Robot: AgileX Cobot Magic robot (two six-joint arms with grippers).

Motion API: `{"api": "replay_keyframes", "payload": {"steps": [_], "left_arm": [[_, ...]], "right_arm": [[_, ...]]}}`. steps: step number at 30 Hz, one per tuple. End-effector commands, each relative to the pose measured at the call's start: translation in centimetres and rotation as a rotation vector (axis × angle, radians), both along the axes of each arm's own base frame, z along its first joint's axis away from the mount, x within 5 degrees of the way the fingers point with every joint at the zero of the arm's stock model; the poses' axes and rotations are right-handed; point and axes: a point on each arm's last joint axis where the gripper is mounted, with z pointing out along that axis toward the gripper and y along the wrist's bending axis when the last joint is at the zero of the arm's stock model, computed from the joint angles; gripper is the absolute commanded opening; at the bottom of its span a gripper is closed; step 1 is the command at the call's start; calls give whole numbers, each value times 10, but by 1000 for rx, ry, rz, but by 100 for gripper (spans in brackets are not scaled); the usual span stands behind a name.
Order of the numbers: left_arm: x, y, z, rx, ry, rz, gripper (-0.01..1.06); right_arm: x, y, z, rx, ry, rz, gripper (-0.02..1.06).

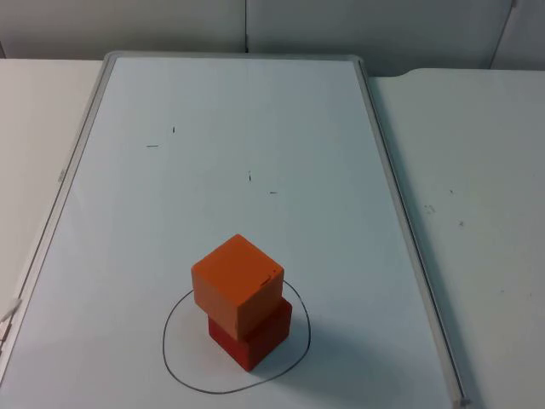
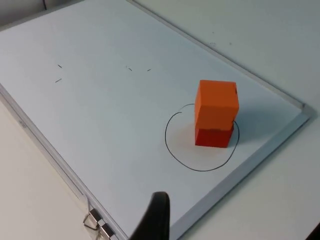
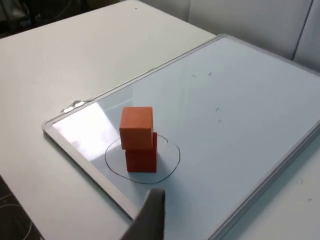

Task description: Pick up one cube with the left hand and another cube with the right hand. First place the cube in the right hand at the target position, then stack the cube in the left hand on top.

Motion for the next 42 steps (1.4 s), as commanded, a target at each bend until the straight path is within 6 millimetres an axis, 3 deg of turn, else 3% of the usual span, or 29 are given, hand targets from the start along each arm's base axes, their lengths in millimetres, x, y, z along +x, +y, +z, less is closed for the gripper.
{"api": "replay_keyframes", "payload": {"steps": [1,12,29,34,42], "left_arm": [[0,0,0,-5,-11,-18,83],[-2,-2,0,4,-19,-51,83],[-2,-2,0,8,-22,-48,83],[-2,-2,0,10,-24,-49,105],[-2,-2,0,10,-24,-49,105]], "right_arm": [[-3,-6,-1,19,-22,-13,86],[1,-2,-20,-44,59,-36,86],[1,-2,-24,-59,85,-40,86],[1,-2,-24,-59,85,-40,86],[1,-2,-24,-51,92,-45,86]]}}
